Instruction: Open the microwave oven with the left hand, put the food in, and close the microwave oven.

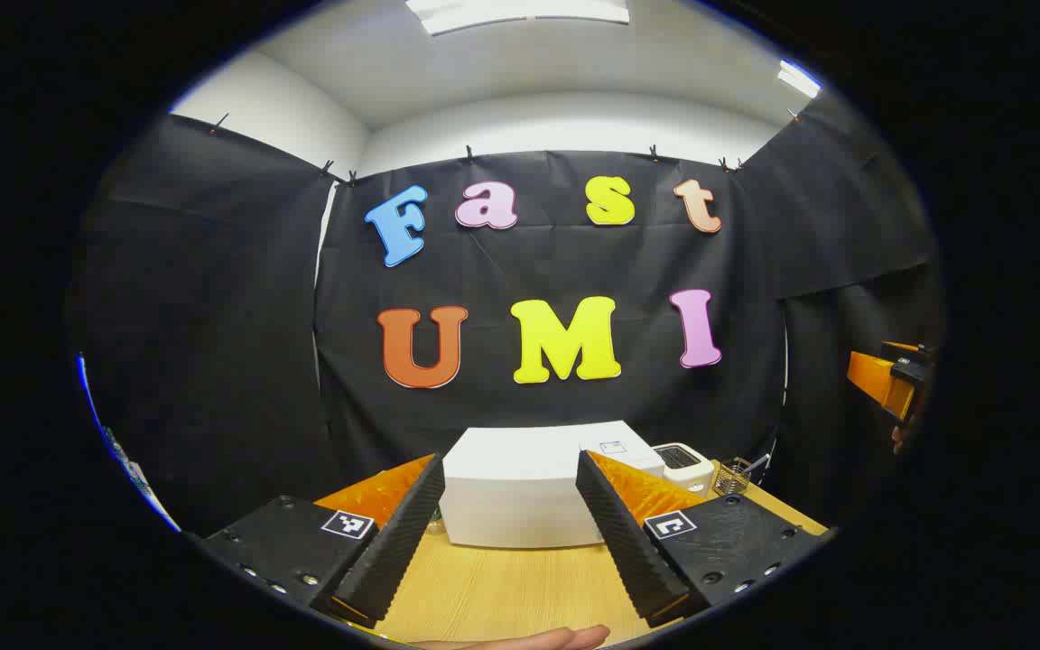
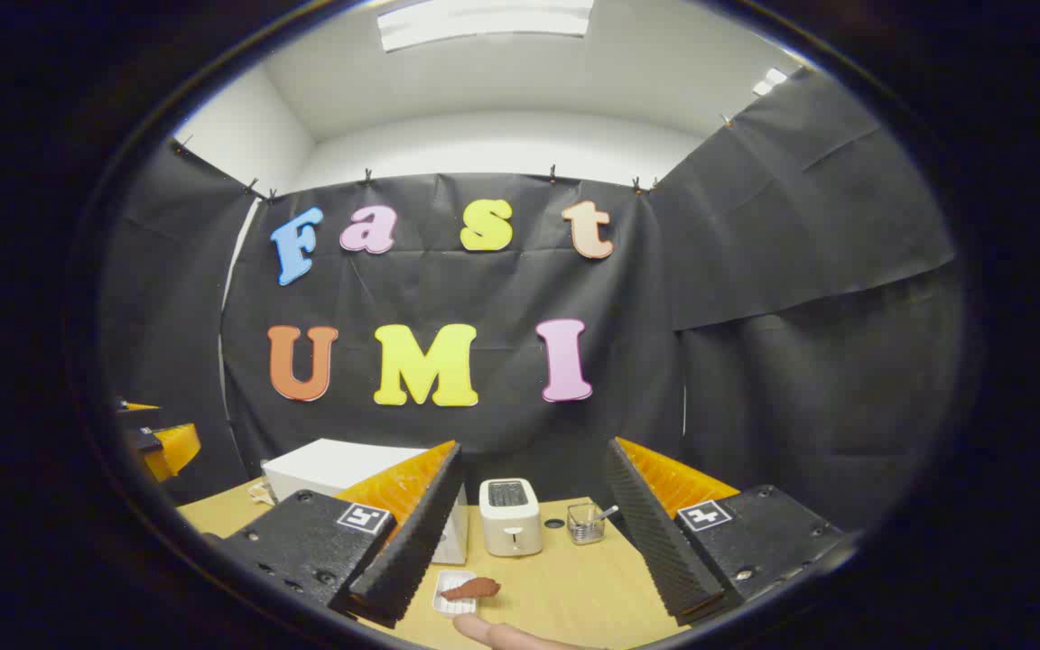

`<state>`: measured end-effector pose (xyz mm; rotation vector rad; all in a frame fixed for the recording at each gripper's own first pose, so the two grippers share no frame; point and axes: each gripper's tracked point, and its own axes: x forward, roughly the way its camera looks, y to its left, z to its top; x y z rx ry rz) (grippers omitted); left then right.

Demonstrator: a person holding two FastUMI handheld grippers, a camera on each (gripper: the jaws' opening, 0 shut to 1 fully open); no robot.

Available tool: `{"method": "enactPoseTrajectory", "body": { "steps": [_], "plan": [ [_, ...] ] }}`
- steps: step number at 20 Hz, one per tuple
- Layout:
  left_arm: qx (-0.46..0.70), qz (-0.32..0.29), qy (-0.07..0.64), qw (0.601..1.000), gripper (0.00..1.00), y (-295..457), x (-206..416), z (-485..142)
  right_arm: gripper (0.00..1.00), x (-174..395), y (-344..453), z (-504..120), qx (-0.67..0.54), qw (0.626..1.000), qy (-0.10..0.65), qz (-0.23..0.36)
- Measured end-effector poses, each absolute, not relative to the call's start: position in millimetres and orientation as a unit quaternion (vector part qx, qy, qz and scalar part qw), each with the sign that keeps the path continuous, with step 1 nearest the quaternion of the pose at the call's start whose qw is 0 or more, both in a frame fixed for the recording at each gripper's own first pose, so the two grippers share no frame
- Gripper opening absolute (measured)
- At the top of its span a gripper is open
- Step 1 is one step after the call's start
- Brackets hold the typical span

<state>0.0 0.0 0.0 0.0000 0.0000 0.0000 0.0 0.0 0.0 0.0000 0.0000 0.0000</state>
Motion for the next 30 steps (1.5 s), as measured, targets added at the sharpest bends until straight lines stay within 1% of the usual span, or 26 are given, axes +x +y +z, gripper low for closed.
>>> {"method": "enactPoseTrajectory", "body": {
  "steps": [1, 2, 3, 4, 5, 6, 7, 8, 9, 10, 11, 15, 17, 18, 20, 21, 27, 28, 30],
  "plan": [
    [-0.002, -0.003, -0.001, 1.0, 0.93, -2, -1, 1, 1.0, 0, -1, 0, 0.002, 1.0, 0.0, 0.0],
    [-0.005, -0.005, -0.002, 1.0, 0.84, -3, -2, 2, 1.0, -1, -2, 0, 0.002, 1.0, 0.0, 0.001],
    [-0.006, -0.007, -0.005, 1.0, 0.84, -3, -3, 3, 1.0, -1, -4, 0, 0.002, 1.0, -0.001, -0.001],
    [-0.005, -0.006, -0.008, 1.0, 0.93, -3, -5, 4, 1.0, -1, -6, 1, 0.003, 1.0, -0.002, -0.003],
    [-0.003, -0.005, -0.012, 1.0, 0.93, -3, -6, 5, 0.9, -1, -8, 0, 0.003, 1.0, -0.002, -0.004],
    [-0.002, -0.006, -0.015, 1.0, 0.93, -3, -8, 6, 1.0, -1, -9, 0, 0.004, 1.0, 0.0, -0.005],
    [-0.004, -0.006, -0.017, 1.0, 0.93, -4, -9, 7, 0.9, -2, -11, -1, 0.006, 1.0, 0.002, -0.006],
    [-0.009, -0.004, -0.019, 1.0, 0.93, -4, -11, 7, 0.9, -2, -11, 0, 0.009, 1.0, 0.003, -0.004],
    [-0.009, -0.001, -0.021, 1.0, 0.93, -2, -11, 6, 1.0, 0, -11, 0, 0.01, 1.0, 0.003, -0.003],
    [-0.003, 0.005, -0.023, 1.0, 0.93, 0, -12, 7, 1.0, 1, -11, -1, 0.01, 1.0, 0.003, -0.003],
    [0.004, 0.013, -0.023, 1.0, 0.93, 2, -11, 4, 0.9, 1, -12, -2, 0.009, 1.0, 0.003, -0.002],
    [-0.006, 0.008, -0.006, 1.0, 0.93, -11, -2, -14, 0.9, 6, -9, -6, 0.018, 1.0, 0.002, 0.01],
    [-0.004, 0.002, 0.002, 1.0, 0.93, -19, 9, -27, 0.9, 9, -6, -11, 0.022, 0.999, 0.005, 0.022],
    [0.002, 0.002, 0.008, 1.0, 0.93, -21, 15, -34, 1.0, 11, -5, -12, 0.02, 0.999, 0.006, 0.026],
    [0.007, -0.008, 0.016, 1.0, 0.93, -34, 30, -47, 1.0, 16, -12, -12, 0.012, 1.0, 0.002, 0.021],
    [0.005, -0.016, 0.021, 1.0, 0.93, -43, 38, -57, 0.9, 18, -12, -10, 0.01, 1.0, -0.003, 0.02],
    [-0.004, -0.032, 0.05, 0.998, 0.94, -78, 94, -116, 0.9, 27, -13, -10, 0.015, 0.999, -0.022, 0.029],
    [-0.004, -0.038, 0.05, 0.998, 0.94, -84, 103, -126, 1.0, 29, -13, -13, 0.015, 0.999, -0.018, 0.033],
    [-0.01, -0.047, 0.057, 0.997, 0.94, -98, 123, -150, 1.0, 32, -16, -17, 0.02, 0.999, -0.012, 0.035]
  ]
}}
